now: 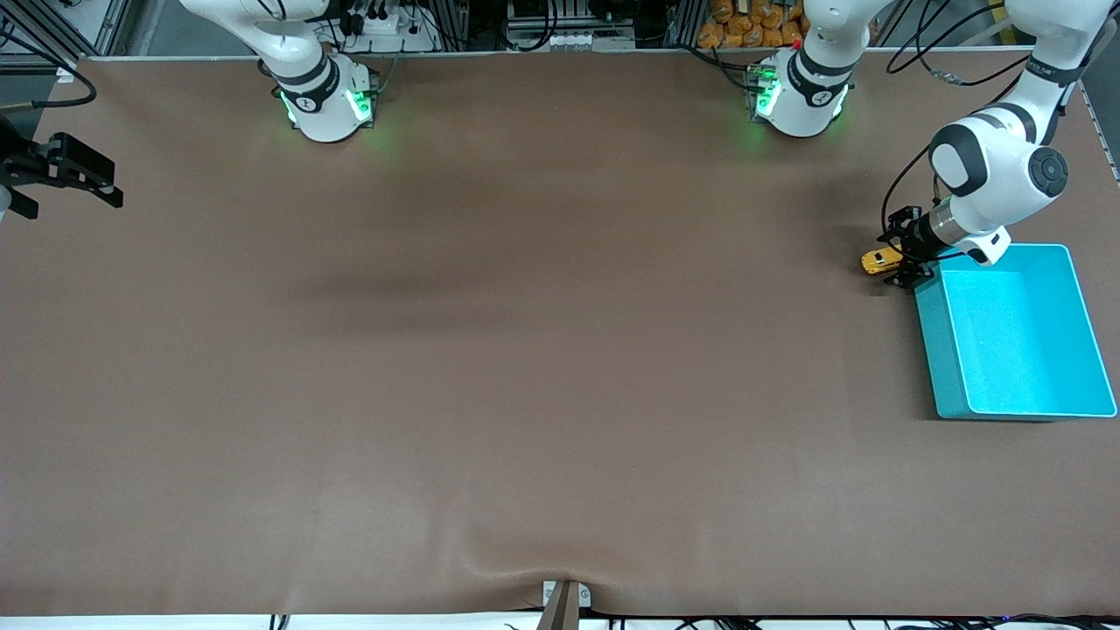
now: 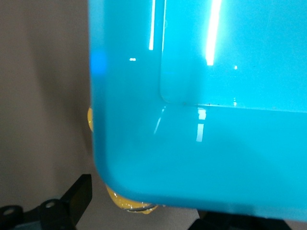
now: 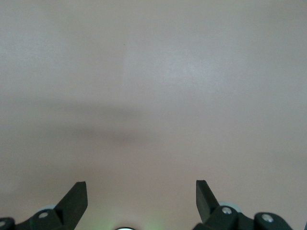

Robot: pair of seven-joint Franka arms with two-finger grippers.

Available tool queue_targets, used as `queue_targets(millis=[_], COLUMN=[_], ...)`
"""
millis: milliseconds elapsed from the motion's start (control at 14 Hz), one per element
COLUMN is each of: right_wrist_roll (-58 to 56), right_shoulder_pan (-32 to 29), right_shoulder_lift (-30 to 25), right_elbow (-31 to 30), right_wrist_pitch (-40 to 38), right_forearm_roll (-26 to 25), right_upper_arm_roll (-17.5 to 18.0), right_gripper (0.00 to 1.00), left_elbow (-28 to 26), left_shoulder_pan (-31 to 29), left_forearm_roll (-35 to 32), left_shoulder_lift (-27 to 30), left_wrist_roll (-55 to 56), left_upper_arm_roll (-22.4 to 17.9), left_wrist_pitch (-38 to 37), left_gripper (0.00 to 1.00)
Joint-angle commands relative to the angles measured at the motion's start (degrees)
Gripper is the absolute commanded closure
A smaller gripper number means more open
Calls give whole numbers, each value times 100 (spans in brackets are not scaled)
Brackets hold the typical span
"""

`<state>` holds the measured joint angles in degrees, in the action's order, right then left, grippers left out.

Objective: Wind and store yellow beetle car
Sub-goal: 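Reach the left gripper down to the car beside the bin and grasp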

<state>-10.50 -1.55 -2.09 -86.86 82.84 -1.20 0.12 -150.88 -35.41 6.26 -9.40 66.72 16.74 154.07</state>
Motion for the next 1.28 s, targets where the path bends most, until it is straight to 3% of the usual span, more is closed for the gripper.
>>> queue_targets(millis=[0, 143, 285, 499, 855, 1069, 1211], right_wrist_roll=[-57, -57, -48, -57, -57, -57, -57], right_shoulder_pan=[67, 67, 76, 76, 76, 76, 76], right_shoulder_lift=[-89, -89, -89, -89, -89, -89, -89], right_elbow=[-59, -59, -59, -33, -15, -15, -15], right_wrist_pitch=[31, 31, 40, 40, 31, 31, 40], right_forearm_roll=[-91, -91, -100, -100, -135, -135, -135], right_upper_arm_roll=[-39, -47, -39, -39, -30, -30, -30], right_gripper=[0, 0, 0, 0, 0, 0, 0], left_elbow=[-38, -38, -38, -73, -143, -135, -117], left_shoulder_pan=[-36, -45, -45, -10, -10, -1, -10], left_forearm_roll=[33, 24, 24, 15, 15, 15, 7], left_shoulder_lift=[-9, 0, 8, 52, 254, 649, 825], left_wrist_roll=[-54, -54, -54, 60, 200, 236, 236], left_upper_arm_roll=[22, 22, 22, 84, 663, 813, 1119], left_wrist_pitch=[115, 115, 115, 80, -262, -745, -913], left_gripper=[59, 83, 98, 100, 100, 100, 100])
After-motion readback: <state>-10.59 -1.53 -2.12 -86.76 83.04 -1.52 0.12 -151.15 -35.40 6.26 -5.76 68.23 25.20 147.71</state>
